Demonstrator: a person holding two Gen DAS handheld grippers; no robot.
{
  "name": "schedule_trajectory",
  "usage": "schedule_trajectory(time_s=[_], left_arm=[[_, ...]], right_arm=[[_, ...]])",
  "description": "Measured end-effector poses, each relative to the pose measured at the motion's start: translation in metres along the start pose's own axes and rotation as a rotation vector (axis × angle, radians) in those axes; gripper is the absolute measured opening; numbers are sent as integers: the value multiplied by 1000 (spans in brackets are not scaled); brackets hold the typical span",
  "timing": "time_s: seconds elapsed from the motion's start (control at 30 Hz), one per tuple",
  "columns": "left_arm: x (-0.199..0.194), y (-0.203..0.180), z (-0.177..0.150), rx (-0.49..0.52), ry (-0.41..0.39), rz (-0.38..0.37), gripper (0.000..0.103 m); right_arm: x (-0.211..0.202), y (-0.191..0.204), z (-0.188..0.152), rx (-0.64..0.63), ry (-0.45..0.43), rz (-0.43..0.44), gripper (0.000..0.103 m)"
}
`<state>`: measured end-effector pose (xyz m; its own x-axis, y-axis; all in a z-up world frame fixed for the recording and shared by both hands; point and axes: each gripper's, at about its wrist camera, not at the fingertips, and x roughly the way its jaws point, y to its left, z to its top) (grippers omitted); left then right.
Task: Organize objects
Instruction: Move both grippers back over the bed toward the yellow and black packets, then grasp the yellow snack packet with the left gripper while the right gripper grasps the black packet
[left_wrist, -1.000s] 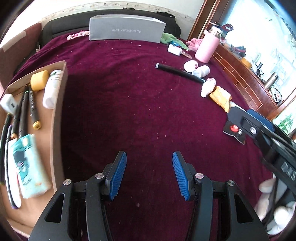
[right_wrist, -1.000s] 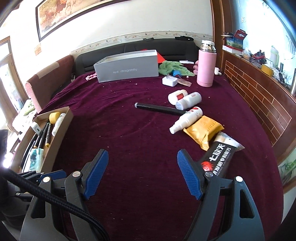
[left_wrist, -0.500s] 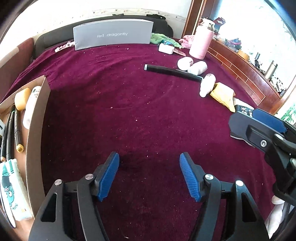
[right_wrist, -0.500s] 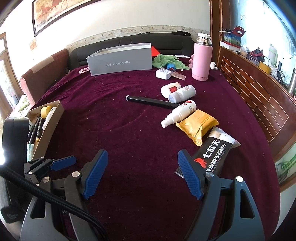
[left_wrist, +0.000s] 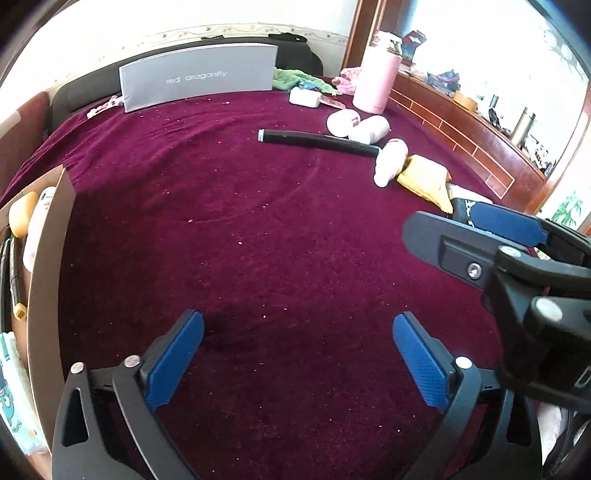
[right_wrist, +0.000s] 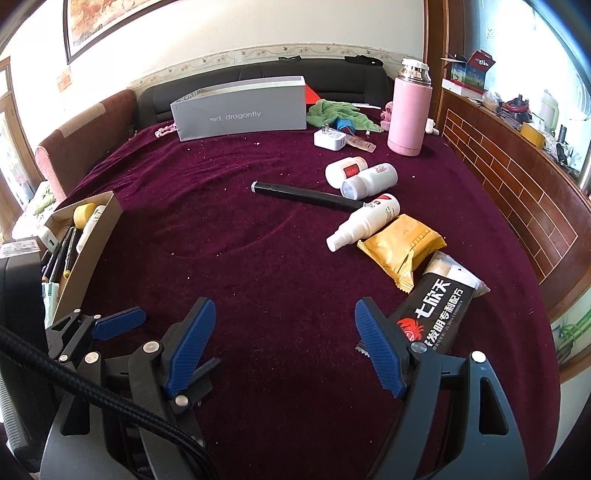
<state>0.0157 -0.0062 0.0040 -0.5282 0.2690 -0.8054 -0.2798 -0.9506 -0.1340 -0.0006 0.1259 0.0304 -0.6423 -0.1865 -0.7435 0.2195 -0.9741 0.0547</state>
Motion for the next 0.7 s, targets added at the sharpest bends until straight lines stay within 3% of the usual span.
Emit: schedule_trajectory(time_s=[0.17, 0.33, 0.57, 0.7], left_arm=[[1, -3, -1, 6, 2, 13, 100], [3, -8, -1, 29, 14, 35, 101], [8, -20, -2, 82, 39, 108, 101], [7, -19, -3, 78, 37, 103, 101]], right_arm=[[3, 2, -1, -1, 12, 4, 78], [-5, -20, 10, 56, -1, 68, 78], [-1, -137, 51, 416, -109, 191, 81], [40, -174, 57, 561, -69, 289, 81]])
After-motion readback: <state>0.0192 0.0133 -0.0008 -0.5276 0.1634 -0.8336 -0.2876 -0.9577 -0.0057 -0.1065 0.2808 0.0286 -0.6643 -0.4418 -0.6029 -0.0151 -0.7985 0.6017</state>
